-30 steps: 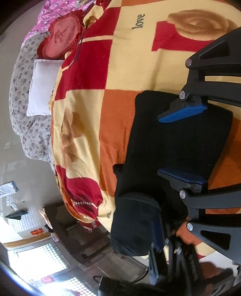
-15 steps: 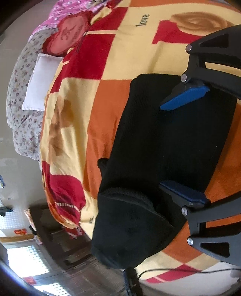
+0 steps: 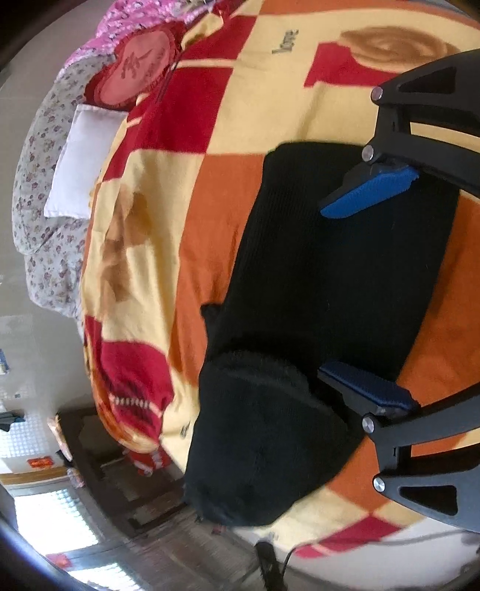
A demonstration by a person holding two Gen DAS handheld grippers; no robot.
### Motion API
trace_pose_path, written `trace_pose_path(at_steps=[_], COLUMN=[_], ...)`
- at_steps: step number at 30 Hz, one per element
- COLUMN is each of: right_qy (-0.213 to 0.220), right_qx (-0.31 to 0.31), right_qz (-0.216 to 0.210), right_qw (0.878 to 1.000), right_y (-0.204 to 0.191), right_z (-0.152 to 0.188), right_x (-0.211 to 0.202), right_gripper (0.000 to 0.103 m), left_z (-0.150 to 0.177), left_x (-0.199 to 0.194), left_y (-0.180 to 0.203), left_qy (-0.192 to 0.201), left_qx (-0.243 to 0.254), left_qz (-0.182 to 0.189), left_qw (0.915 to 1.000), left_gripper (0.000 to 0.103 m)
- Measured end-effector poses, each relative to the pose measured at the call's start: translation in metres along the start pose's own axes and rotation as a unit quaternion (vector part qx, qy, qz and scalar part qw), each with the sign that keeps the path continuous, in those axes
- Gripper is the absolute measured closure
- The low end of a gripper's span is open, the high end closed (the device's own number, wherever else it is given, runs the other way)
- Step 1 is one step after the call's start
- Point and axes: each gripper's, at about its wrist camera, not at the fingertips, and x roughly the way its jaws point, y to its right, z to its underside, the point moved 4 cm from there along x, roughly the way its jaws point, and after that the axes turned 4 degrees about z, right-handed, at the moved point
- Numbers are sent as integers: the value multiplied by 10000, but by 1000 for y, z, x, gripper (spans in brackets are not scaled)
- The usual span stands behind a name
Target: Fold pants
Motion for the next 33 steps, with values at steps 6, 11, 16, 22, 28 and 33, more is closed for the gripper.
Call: trace_pose_path(at_steps=[6,11,16,22,28,33], right_qy=[-12,-11,354,331,186,-229], right_qx=[-129,-198,-406,-929,-1627,-2332], right_qz=[-97,-333,-1222,-1630,-2110,-2099], right_qw=[9999,9992,9910,9817,9637,9492], right_y=[-9,-18,-49,-109,-175,-208], right_z=[3,-9,-39,-83,-124,-140], right_x=[12,1,-9,21,59,104], right_gripper=[39,39,39,39,39,39], left_z=[0,-3,-6,-4,-12,-23], left_x=[2,4,14,20,26,35], left_y=[-20,-23,-22,-23,-27,-30], left_qy=[50,88,81,131,75,-43], left_qx=[-519,-641,-822,-759,-729,-620], left_qz=[236,370,454,240,274,262], left_qw=[9984,9972,9955,9967,9969,9977], left_gripper=[42,42,42,42,42,42])
